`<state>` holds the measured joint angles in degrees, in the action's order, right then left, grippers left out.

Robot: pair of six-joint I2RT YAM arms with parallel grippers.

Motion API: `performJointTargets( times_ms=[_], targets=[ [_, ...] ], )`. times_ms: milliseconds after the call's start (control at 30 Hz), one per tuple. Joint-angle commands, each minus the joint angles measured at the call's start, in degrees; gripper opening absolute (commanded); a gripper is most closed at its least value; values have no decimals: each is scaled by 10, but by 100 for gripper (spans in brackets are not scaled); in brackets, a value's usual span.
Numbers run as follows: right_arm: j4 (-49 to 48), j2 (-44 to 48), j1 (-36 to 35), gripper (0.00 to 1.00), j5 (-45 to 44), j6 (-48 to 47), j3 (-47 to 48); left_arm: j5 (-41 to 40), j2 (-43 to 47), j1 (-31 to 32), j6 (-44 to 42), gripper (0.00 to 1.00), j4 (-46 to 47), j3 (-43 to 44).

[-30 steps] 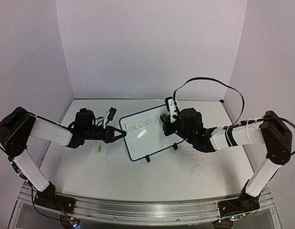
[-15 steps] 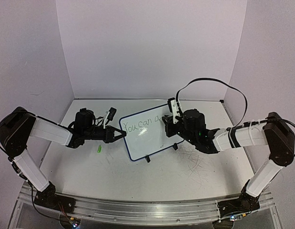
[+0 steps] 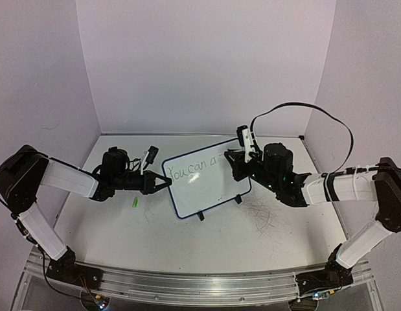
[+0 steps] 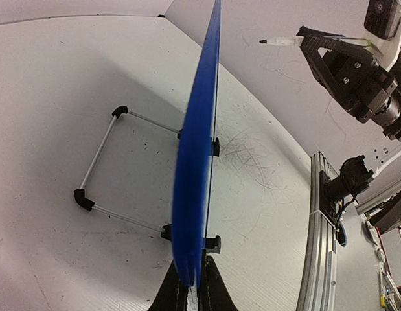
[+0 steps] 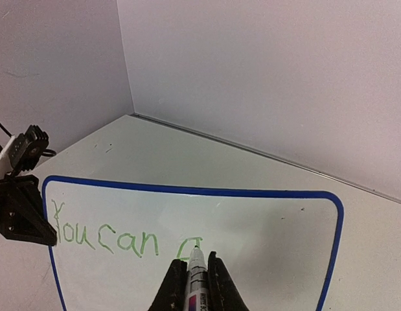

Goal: Write a sentence on the whiteboard

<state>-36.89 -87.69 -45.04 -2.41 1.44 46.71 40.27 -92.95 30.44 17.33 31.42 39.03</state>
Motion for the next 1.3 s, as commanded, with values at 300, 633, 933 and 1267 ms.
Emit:
performJointTargets(
  times_ms=[300,633,933,1267],
  targets=[
    [1,-20,-1,0,14,5,23,-38,-10,-1,-44,0,-54,18],
    [8,-26,-1,0,4,3,30,-40,-8,-1,-44,0,-55,19],
    [20,-42,-2,0,38,-6,46,-41,-11,-1,-44,0,-55,20],
    [0,-43,5,0,7,10,43,-40,-14,-1,-46,0,-55,20]
  ],
)
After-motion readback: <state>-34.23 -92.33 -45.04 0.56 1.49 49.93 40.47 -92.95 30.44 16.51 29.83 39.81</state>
